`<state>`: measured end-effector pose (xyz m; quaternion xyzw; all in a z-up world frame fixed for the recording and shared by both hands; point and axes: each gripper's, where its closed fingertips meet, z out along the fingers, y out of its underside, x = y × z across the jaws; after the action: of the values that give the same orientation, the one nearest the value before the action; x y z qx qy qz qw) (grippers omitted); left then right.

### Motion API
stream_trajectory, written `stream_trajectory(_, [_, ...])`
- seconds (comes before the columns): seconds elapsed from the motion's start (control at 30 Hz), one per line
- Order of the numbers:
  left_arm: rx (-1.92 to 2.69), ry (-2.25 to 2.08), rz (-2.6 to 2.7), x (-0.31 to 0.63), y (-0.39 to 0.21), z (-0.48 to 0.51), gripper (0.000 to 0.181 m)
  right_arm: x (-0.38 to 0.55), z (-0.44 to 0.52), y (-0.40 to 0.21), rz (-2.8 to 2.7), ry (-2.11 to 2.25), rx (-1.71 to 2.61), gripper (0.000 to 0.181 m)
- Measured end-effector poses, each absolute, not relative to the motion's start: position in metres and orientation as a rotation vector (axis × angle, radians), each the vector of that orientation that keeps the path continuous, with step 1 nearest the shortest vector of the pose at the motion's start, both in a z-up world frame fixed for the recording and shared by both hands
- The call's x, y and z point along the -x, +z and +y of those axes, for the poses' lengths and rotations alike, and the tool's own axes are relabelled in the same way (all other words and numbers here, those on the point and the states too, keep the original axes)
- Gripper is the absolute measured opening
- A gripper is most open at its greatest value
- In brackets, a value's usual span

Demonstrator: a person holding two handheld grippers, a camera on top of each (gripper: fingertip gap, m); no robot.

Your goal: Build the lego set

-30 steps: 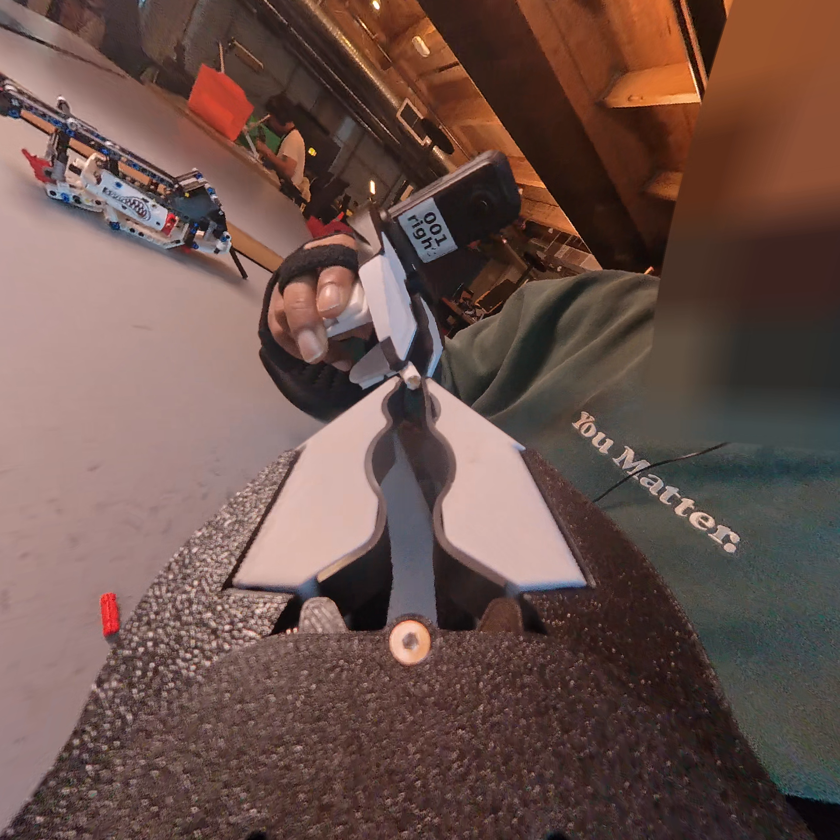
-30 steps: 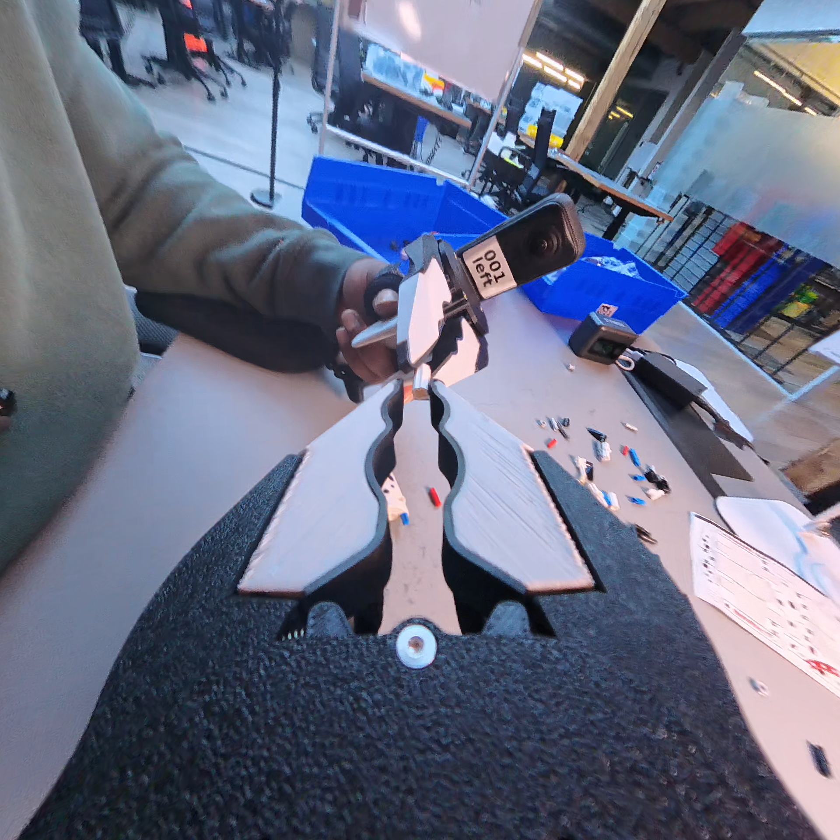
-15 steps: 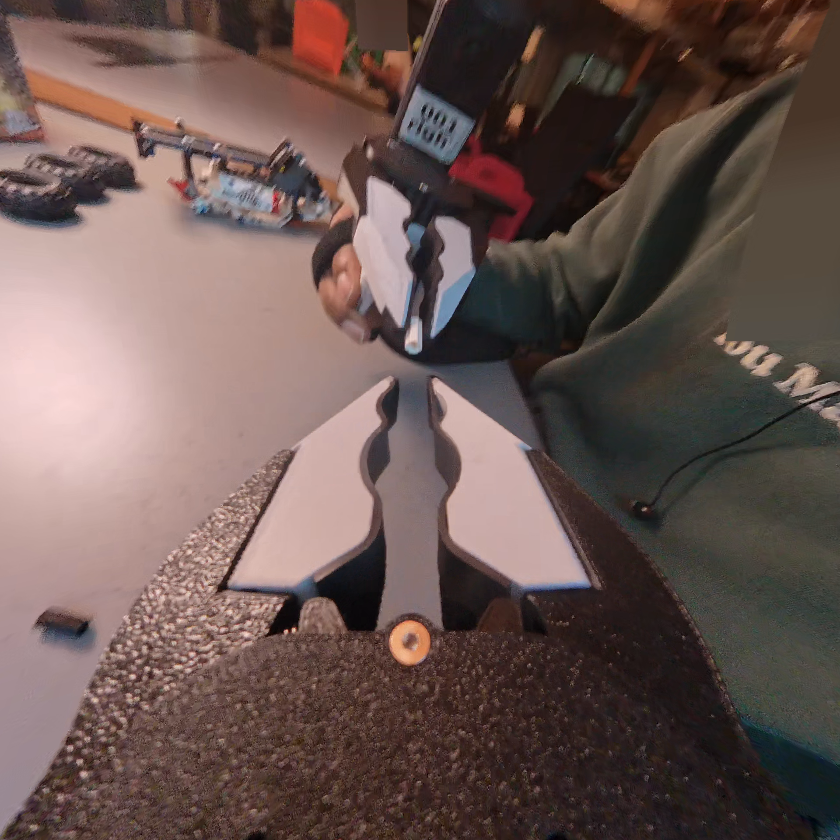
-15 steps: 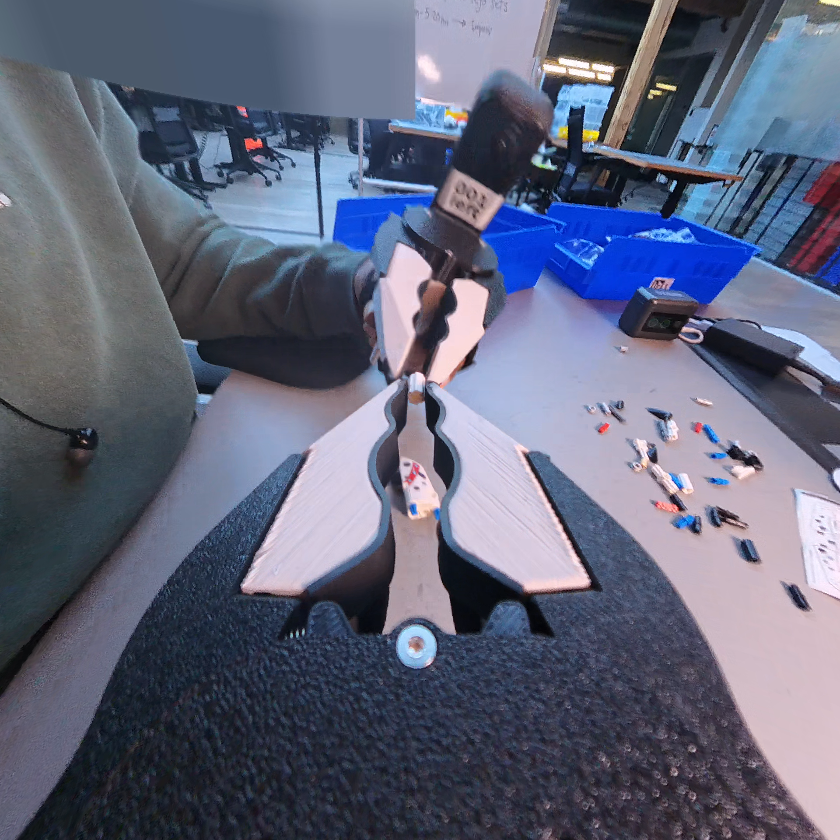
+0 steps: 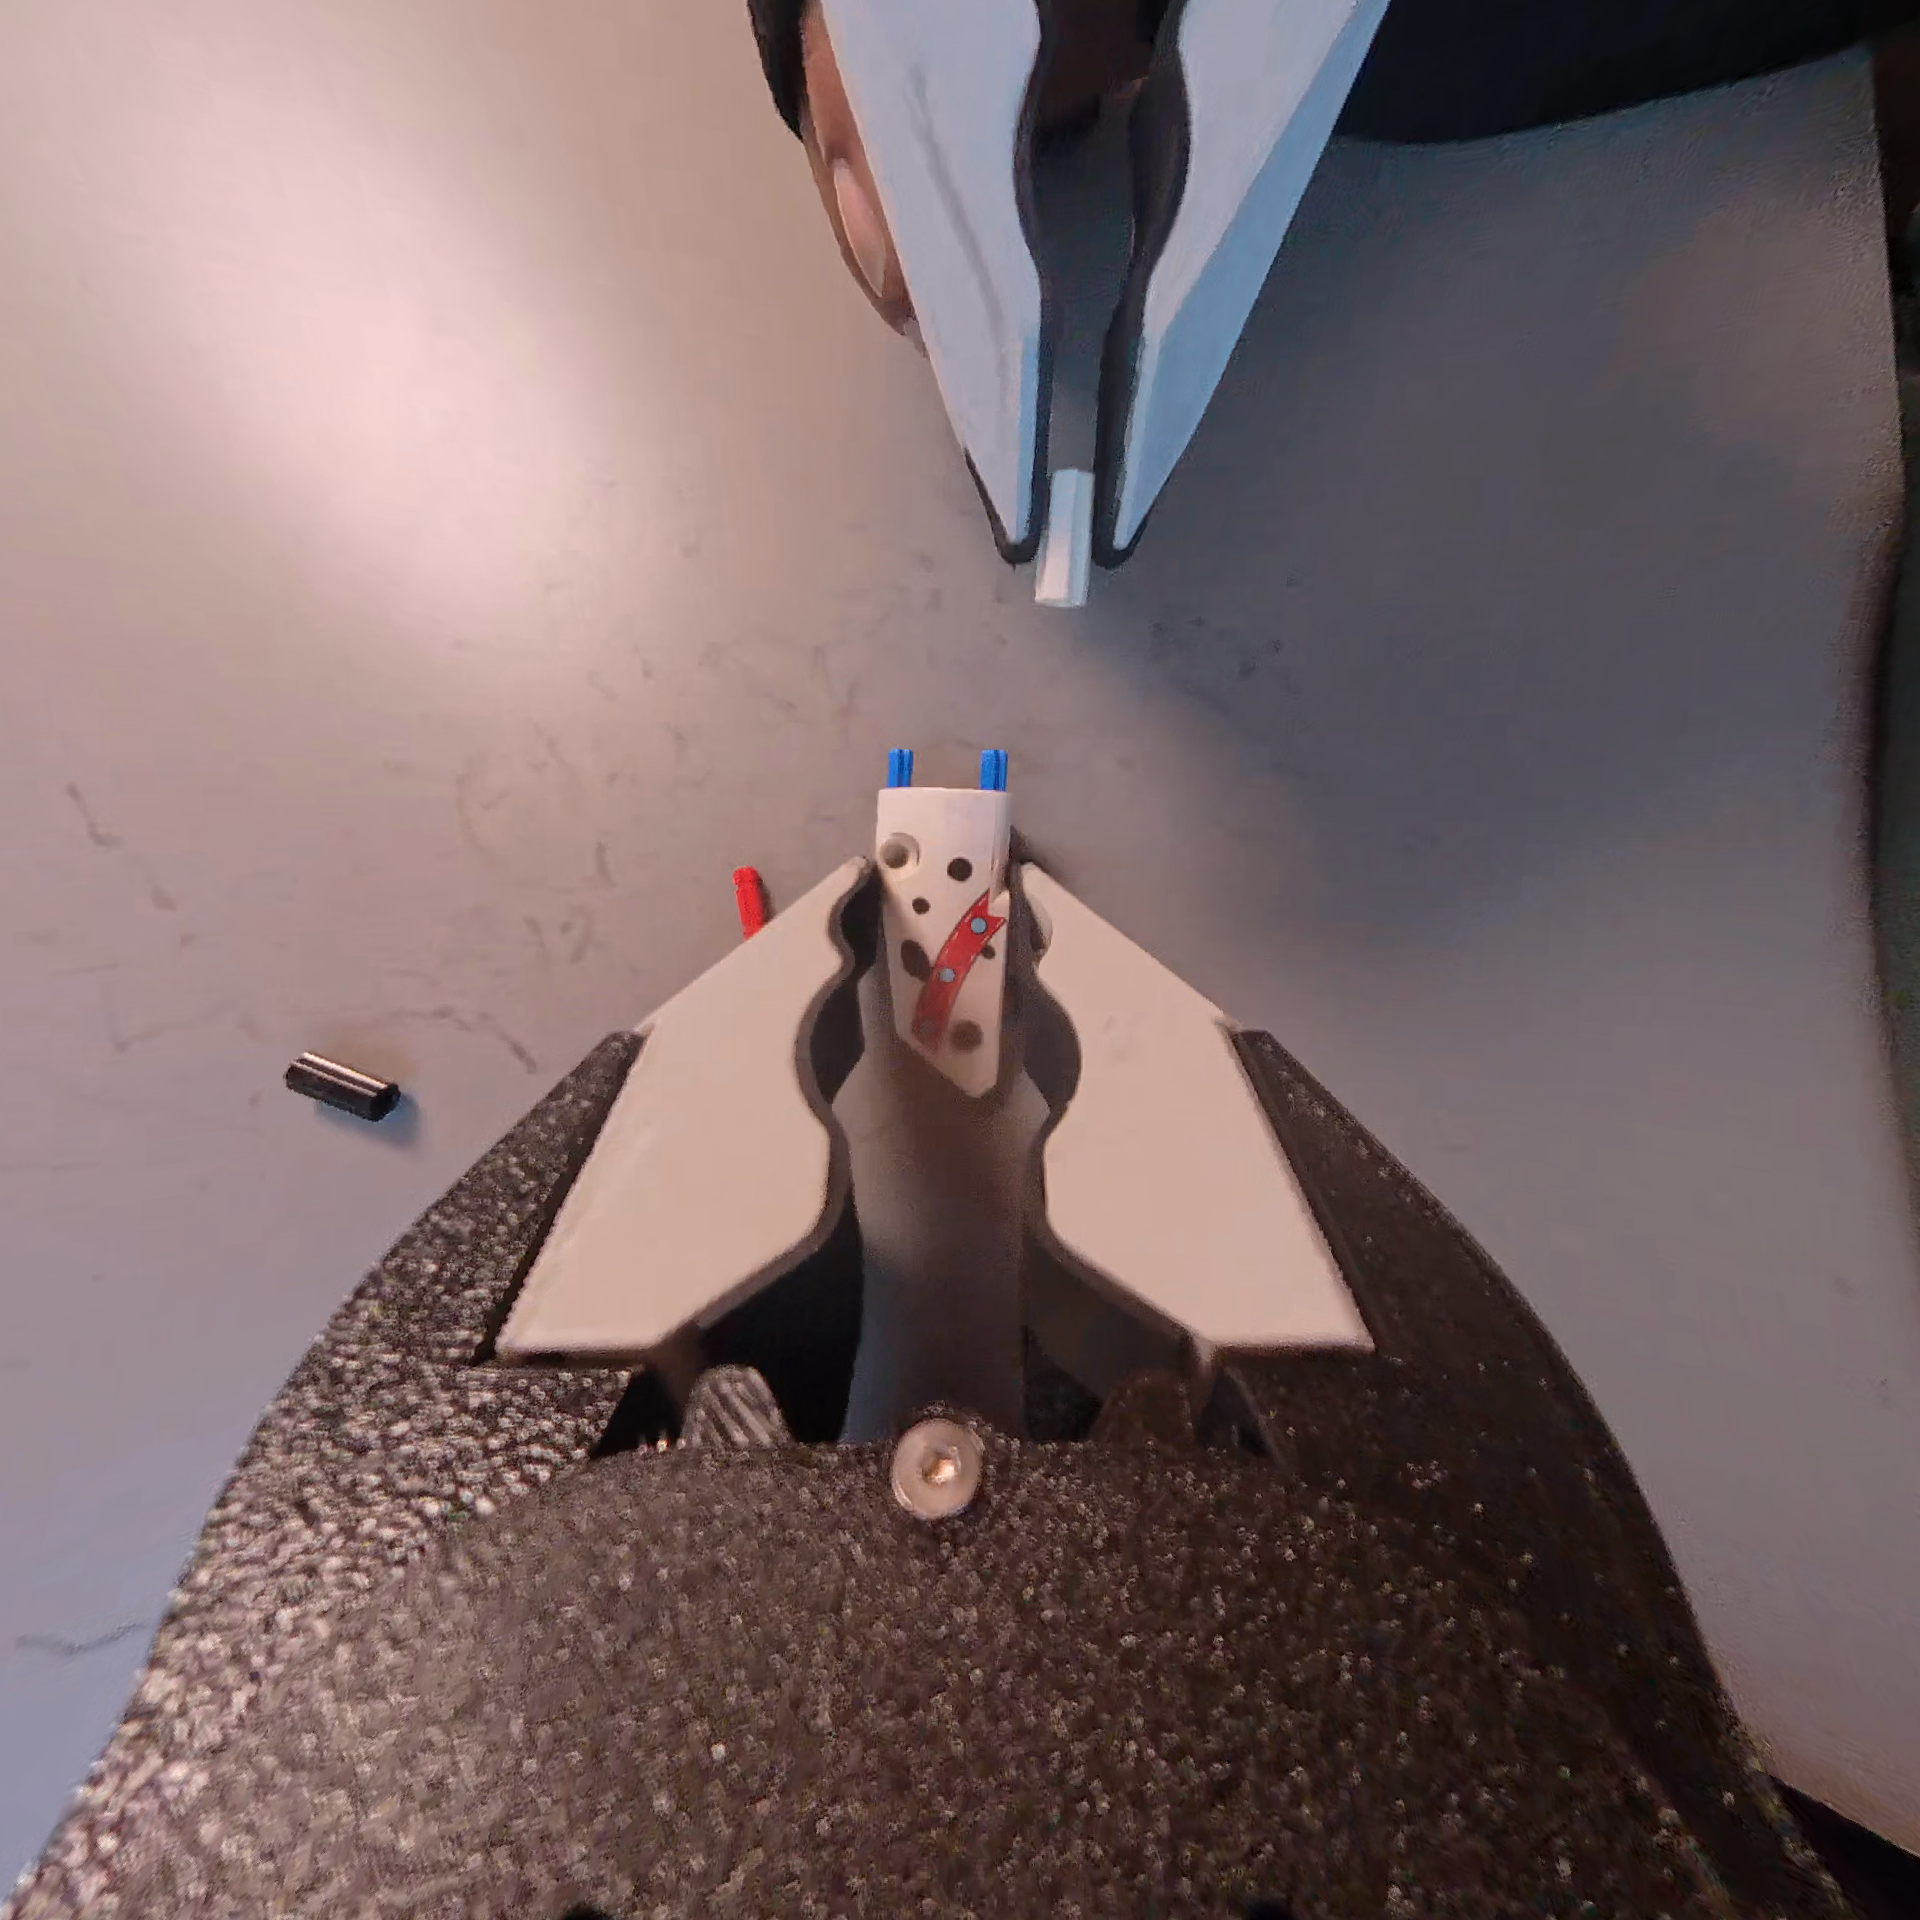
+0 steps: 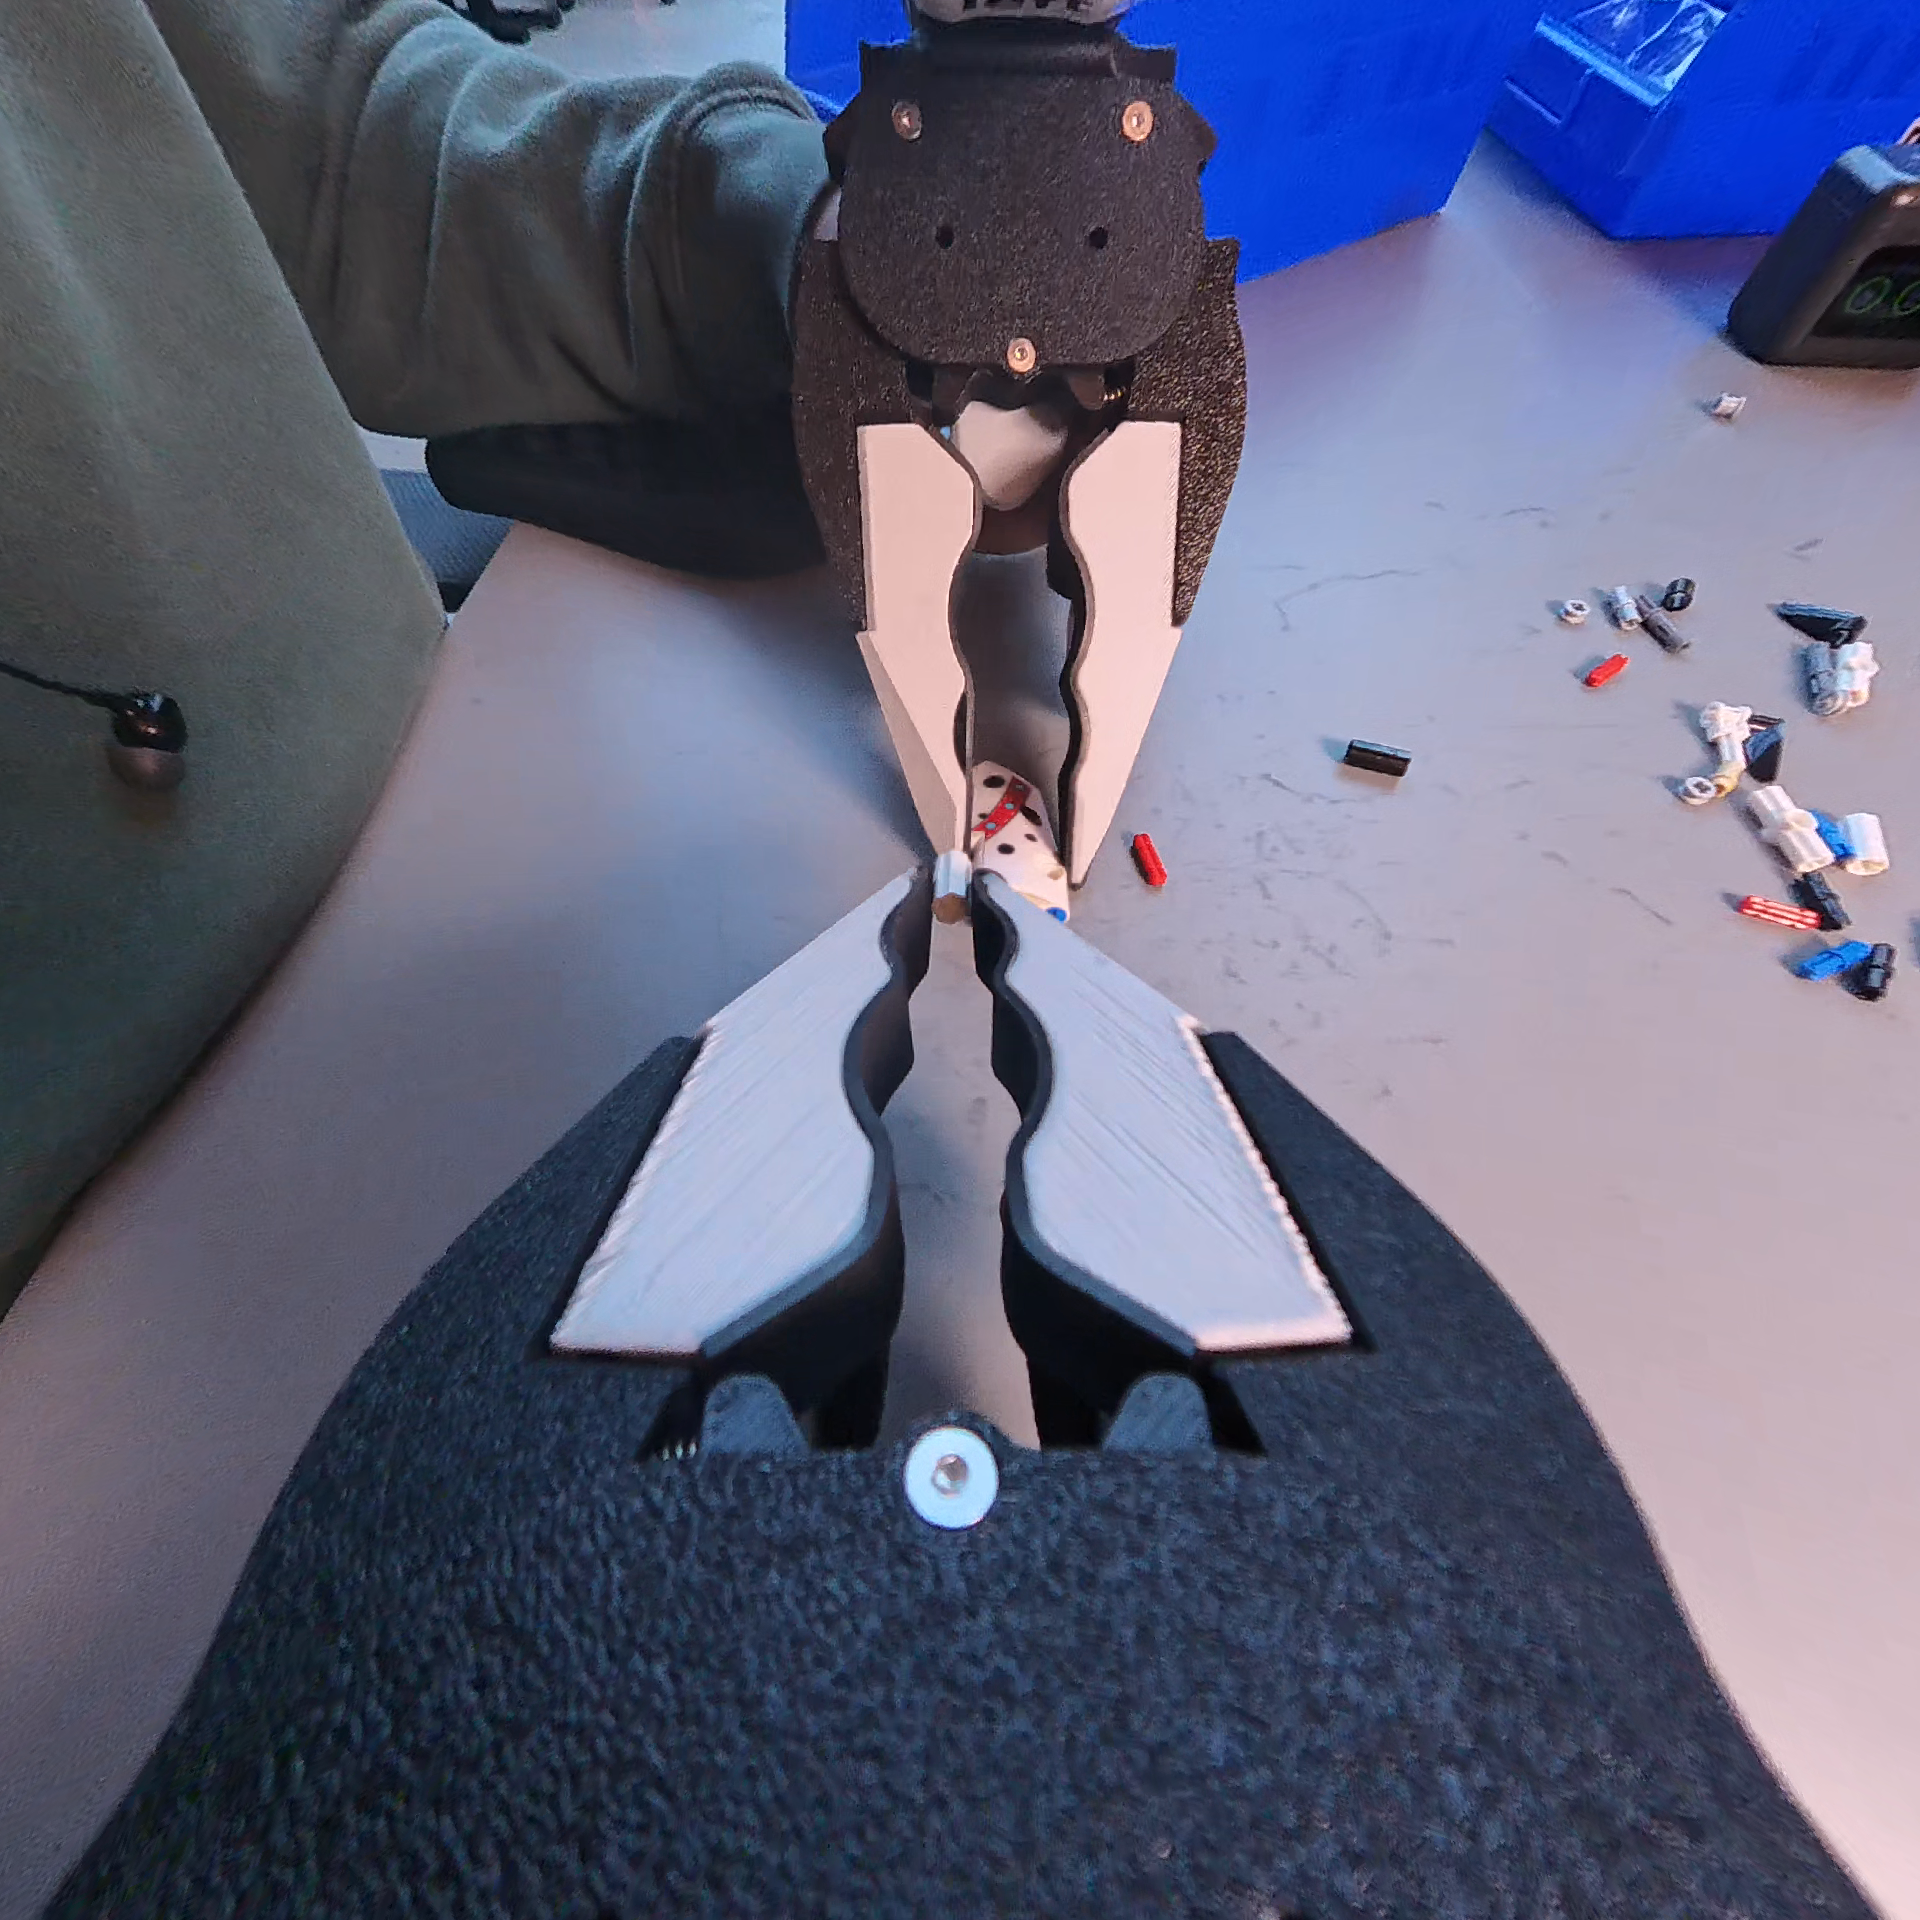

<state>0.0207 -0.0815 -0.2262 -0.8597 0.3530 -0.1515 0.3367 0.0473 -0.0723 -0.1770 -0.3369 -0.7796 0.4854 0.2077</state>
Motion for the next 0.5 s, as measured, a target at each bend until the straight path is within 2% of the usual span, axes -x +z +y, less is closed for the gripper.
stream_trajectory(0.23, [2.134,-0.758,0.745,-0.042,-0.19,-0.084,0.023,-0.051,-0.071,-0.157,-2.081,1.533,0.917,0.006])
stream_trajectory(0.5, [2.016,-0.977,0.608,-0.047,-0.157,-0.086,0.023,-0.055,-0.074,-0.13,-1.962,1.813,0.921,0.006])
